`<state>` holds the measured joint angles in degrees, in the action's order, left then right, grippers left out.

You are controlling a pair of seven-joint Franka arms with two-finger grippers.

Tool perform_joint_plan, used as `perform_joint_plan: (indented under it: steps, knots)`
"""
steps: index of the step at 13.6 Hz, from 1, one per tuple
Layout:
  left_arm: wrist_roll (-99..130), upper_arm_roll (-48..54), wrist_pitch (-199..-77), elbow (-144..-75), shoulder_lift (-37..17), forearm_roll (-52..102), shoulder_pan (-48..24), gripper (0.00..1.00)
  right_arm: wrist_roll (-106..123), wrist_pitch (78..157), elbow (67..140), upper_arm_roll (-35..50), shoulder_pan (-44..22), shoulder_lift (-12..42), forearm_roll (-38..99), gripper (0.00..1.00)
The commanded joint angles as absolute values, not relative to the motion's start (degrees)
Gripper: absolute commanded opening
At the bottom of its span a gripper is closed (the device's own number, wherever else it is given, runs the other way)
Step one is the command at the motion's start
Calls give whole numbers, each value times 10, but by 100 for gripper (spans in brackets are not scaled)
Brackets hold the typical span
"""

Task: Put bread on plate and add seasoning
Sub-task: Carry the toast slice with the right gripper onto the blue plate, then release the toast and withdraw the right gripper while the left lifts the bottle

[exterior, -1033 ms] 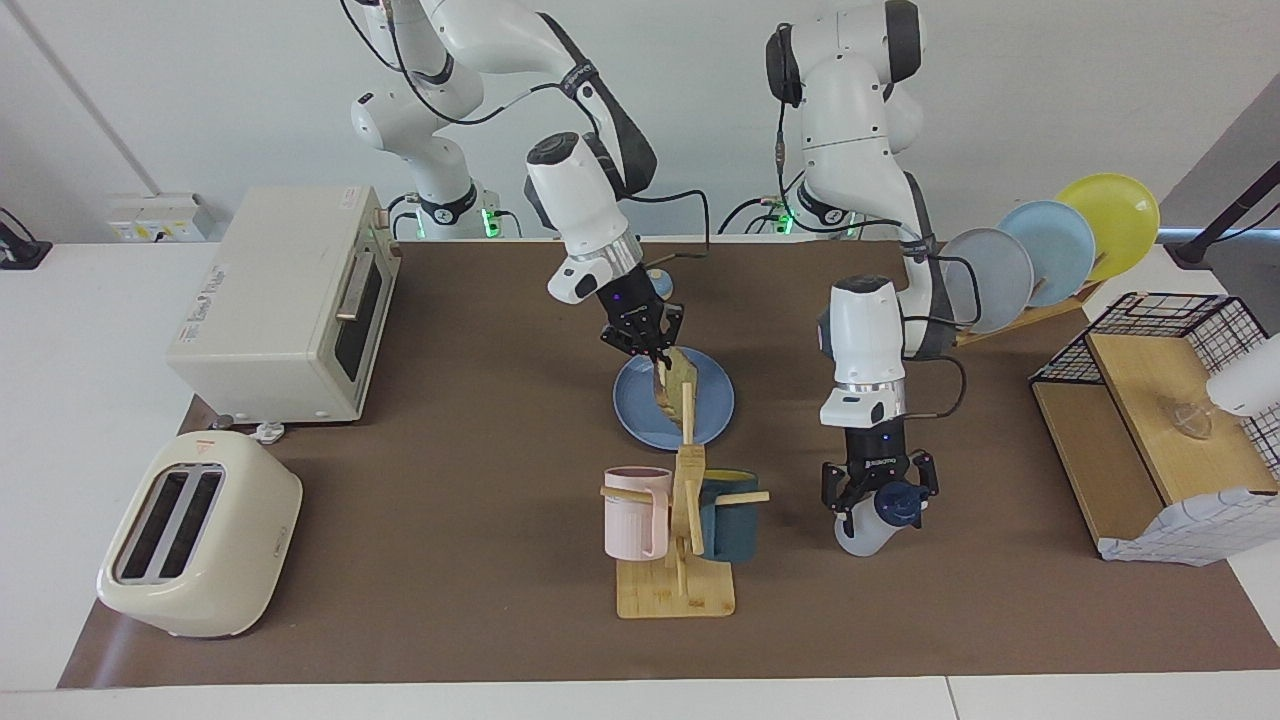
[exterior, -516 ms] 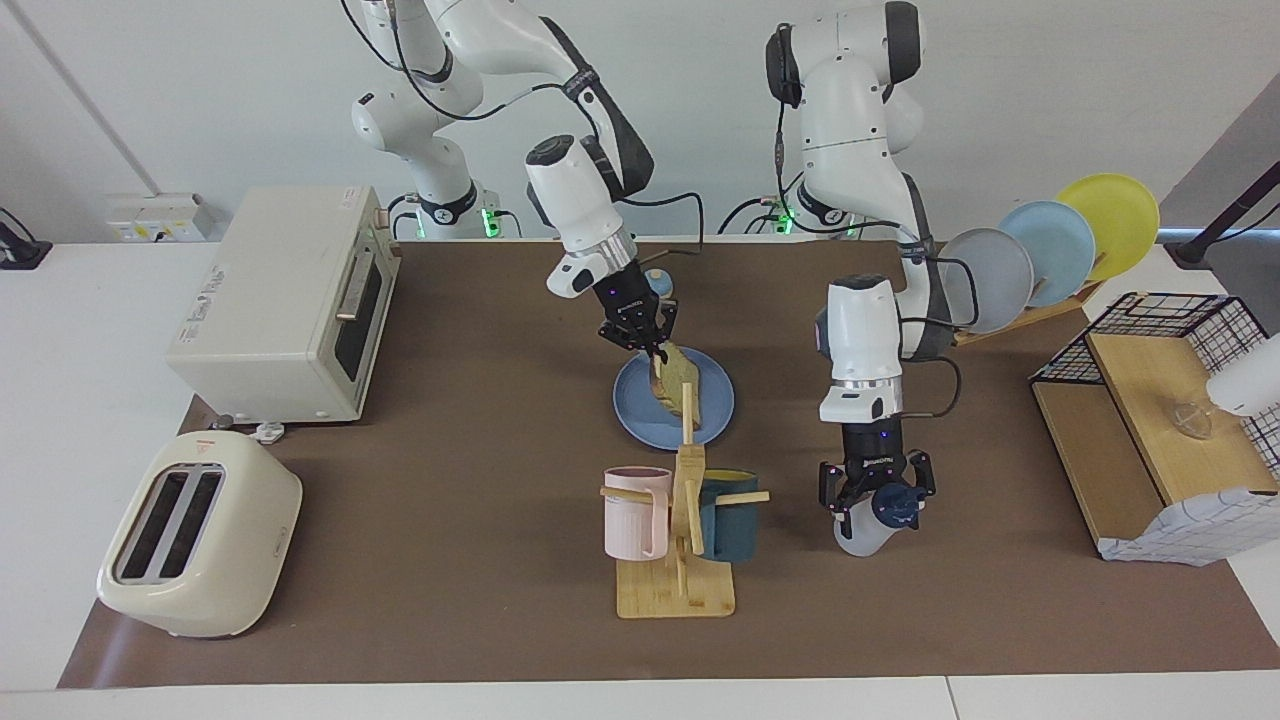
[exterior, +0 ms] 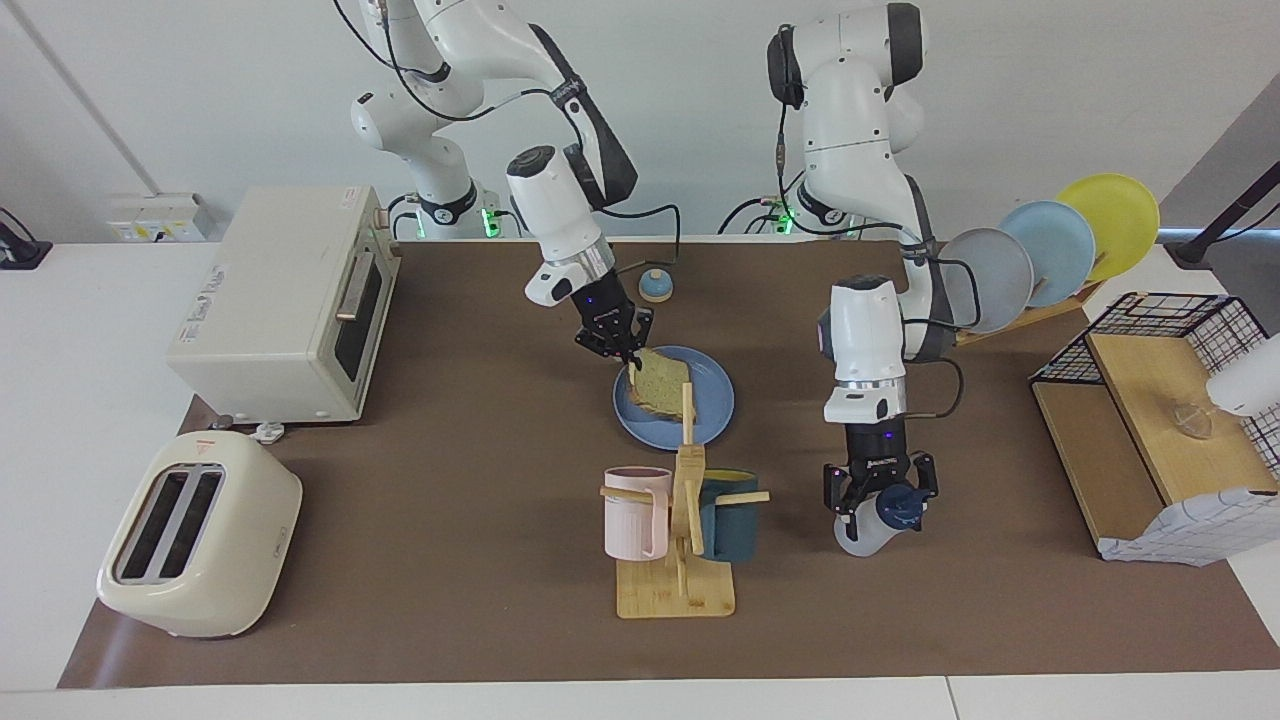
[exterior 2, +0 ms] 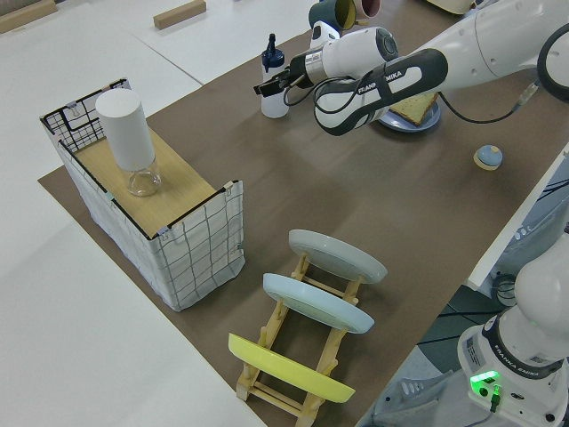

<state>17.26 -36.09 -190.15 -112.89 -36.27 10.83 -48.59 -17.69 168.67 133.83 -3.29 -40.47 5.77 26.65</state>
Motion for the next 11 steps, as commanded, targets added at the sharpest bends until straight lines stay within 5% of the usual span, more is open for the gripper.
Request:
perform_joint_plan:
  steps: [1, 3, 4, 6, 11]
  knots:
    - [176, -356, -1919, -1128, -373, 120, -481, 66, -156, 1691, 1356, -27, -396, 39, 298, 17]
    - [181, -354, -1919, -1129, -373, 120, -481, 43, -156, 1689, 1355, -27, -397, 39, 319, 79]
    - [185, -354, -1918, -1129, -373, 120, -481, 33, -156, 1689, 1354, -27, -398, 40, 319, 100]
    - [193, -354, -1918, -1128, -372, 120, -480, 18, -156, 1688, 1345, -27, -399, 40, 320, 100]
    - [192, -353, -1884, -1114, -356, 113, -464, 0, -106, 1590, 1280, -32, -340, 37, 316, 100]
